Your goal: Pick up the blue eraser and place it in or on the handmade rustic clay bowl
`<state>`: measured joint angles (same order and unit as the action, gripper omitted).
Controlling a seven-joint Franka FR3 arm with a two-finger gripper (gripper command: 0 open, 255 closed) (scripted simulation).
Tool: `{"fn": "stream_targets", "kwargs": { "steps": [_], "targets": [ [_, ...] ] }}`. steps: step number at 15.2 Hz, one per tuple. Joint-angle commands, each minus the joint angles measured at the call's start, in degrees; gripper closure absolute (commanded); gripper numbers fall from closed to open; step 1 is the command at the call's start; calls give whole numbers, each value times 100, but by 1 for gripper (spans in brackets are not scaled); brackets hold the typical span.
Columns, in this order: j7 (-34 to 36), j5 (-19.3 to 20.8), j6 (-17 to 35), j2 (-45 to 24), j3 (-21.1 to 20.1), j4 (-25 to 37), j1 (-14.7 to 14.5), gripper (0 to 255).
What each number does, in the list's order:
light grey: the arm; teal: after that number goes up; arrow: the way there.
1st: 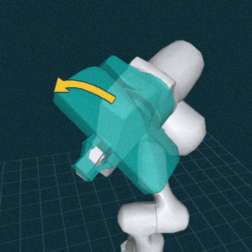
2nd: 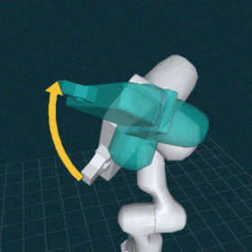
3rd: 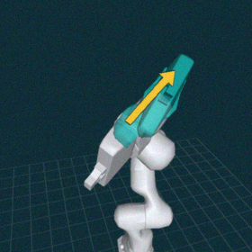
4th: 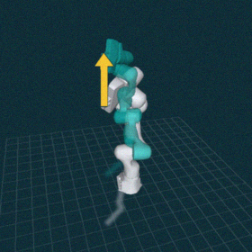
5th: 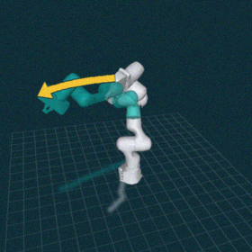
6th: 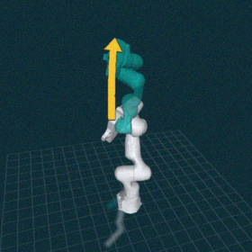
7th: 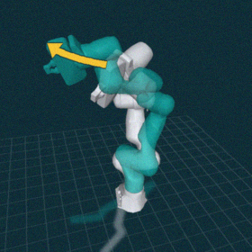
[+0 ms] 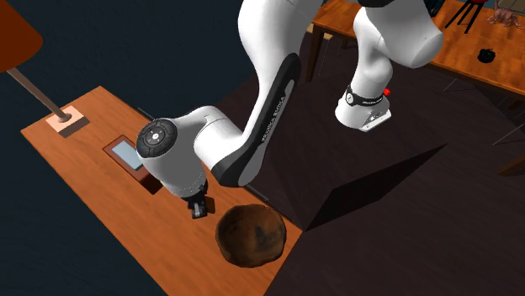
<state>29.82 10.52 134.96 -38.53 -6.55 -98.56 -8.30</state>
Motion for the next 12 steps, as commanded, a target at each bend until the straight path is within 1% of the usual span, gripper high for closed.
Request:
{"fn": "stream_targets", "kwargs": {
  "steps": [1, 12],
  "targets": [
    [-13, -19, -109, 89, -15, 19, 4, 255],
    [-105, -125, -684, 640, -89, 47, 50, 255]
  ]
}}
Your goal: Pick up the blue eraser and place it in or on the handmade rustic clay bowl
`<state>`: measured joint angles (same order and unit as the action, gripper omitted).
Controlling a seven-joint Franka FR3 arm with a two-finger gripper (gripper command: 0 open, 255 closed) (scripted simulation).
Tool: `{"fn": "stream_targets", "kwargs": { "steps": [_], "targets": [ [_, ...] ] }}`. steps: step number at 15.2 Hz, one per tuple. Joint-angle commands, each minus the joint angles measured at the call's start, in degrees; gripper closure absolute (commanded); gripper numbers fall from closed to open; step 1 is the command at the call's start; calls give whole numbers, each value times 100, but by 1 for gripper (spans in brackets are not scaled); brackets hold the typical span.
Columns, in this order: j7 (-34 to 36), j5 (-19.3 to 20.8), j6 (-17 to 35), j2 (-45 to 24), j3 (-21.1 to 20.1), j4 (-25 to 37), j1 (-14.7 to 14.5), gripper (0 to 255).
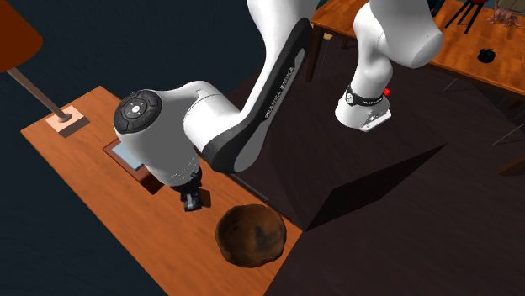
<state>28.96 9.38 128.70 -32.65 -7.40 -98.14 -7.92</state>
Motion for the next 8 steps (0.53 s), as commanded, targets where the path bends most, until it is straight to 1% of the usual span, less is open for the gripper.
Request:
{"fn": "stream_targets", "kwargs": {
  "steps": [1, 8],
  "targets": [
    [-20, -13, -68, 62, -6, 6, 12, 255],
    [809, 39, 146, 487, -199, -692, -553, 255]
  ]
}}
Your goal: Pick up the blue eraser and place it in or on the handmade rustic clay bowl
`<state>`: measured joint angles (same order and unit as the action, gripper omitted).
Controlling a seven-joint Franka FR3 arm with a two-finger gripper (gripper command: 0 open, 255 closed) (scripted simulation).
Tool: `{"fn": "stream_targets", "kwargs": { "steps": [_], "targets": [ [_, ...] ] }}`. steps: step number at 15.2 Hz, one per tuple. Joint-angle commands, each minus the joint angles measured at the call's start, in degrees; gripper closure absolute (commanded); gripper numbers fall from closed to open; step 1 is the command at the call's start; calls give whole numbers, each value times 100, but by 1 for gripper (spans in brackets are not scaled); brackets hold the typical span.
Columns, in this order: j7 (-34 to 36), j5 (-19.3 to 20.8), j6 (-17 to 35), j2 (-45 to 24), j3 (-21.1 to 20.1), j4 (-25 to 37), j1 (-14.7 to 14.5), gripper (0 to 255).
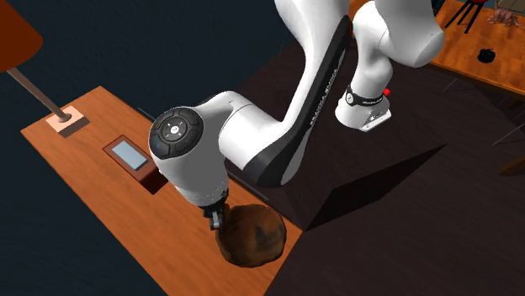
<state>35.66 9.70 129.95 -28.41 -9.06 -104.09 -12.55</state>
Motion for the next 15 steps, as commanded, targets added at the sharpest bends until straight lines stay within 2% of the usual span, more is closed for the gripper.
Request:
{"fn": "stream_targets", "kwargs": {
  "steps": [1, 6, 15],
  "targets": [
    [261, 13, 40, 107, -61, -167, -174, 255],
    [908, 52, 91, 264, -225, -421, -624, 255],
    [1021, 200, 596, -211, -135, -460, -684, 255]
  ]
}}
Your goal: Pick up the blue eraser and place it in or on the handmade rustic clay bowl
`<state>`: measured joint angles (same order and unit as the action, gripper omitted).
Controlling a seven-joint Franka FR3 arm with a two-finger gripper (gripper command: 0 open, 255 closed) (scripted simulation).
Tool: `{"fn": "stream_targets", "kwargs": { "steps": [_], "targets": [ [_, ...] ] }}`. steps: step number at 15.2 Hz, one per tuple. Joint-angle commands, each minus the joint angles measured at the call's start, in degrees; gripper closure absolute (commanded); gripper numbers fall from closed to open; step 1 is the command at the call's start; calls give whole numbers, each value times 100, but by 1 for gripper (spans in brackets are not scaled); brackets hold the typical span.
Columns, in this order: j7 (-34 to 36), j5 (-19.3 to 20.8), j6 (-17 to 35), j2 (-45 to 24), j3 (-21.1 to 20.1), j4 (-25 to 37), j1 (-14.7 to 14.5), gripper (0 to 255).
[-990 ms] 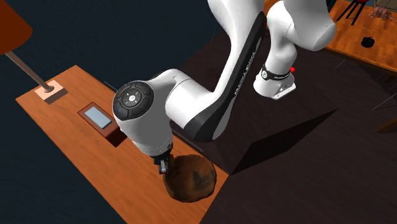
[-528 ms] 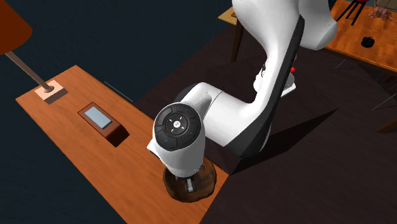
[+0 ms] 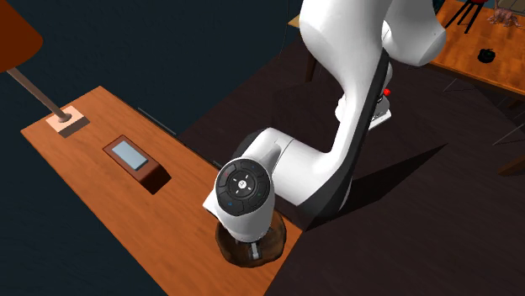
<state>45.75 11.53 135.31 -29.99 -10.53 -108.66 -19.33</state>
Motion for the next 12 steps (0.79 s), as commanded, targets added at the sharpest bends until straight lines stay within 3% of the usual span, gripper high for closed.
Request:
{"fn": "stream_targets", "kwargs": {
  "steps": [1, 12],
  "targets": [
    [25, 34, 113, -110, 23, -1, -14, 255],
    [69, 92, 300, -316, 65, 16, -43, 255]
  ]
}}
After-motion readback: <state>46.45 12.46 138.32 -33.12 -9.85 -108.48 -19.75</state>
